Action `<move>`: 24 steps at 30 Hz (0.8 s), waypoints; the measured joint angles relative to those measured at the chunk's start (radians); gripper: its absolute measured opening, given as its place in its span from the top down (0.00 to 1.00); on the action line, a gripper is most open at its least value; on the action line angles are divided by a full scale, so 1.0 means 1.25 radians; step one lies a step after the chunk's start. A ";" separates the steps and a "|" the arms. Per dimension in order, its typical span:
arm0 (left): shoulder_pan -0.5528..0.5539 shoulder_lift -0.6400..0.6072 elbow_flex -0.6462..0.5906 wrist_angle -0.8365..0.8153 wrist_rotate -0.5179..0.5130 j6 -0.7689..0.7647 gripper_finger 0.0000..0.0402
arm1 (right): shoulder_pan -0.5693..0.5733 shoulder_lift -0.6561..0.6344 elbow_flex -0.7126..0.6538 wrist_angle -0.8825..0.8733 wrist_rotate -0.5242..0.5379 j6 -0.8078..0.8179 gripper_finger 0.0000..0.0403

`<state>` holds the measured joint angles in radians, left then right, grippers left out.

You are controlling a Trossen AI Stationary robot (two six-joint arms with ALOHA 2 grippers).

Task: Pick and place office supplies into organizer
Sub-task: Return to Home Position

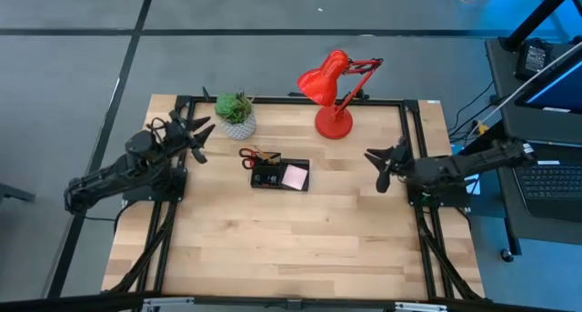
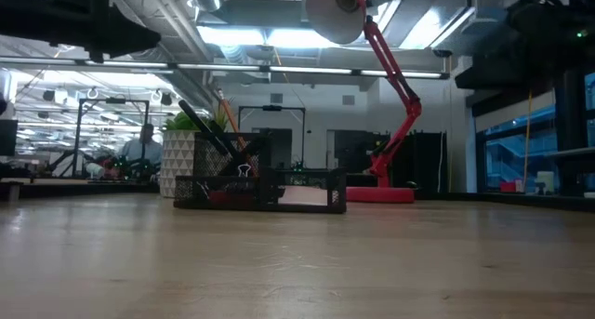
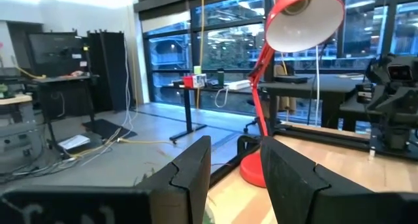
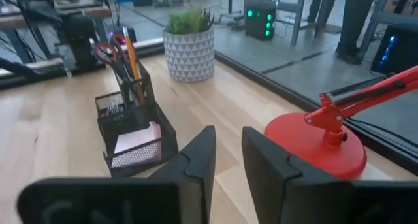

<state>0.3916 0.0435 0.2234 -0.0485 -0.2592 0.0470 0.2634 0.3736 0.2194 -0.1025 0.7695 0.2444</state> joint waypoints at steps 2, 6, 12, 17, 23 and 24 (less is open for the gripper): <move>0.006 -0.032 0.000 -0.034 0.000 -0.008 0.68 | 0.000 -0.043 -0.016 0.000 0.000 -0.014 0.80; 0.010 -0.034 -0.002 -0.057 0.000 -0.019 0.68 | 0.000 -0.118 -0.045 -0.010 0.000 -0.037 0.80; 0.010 -0.034 -0.023 -0.042 0.040 -0.037 0.68 | 0.000 -0.212 -0.048 -0.102 0.000 -0.032 0.80; 0.010 -0.034 -0.077 0.001 0.042 -0.062 0.68 | 0.000 -0.270 -0.048 -0.144 0.000 -0.032 0.80; 0.010 -0.035 -0.138 0.058 0.042 -0.080 0.68 | 0.000 -0.298 -0.048 -0.207 0.001 -0.008 0.80; 0.010 -0.035 -0.146 0.073 0.042 -0.084 0.68 | 0.000 -0.298 -0.048 -0.215 0.001 -0.004 0.80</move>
<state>0.4042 -0.0002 0.0406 0.0424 -0.2071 -0.0584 0.2634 0.0010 0.1596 -0.3709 0.7704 0.2396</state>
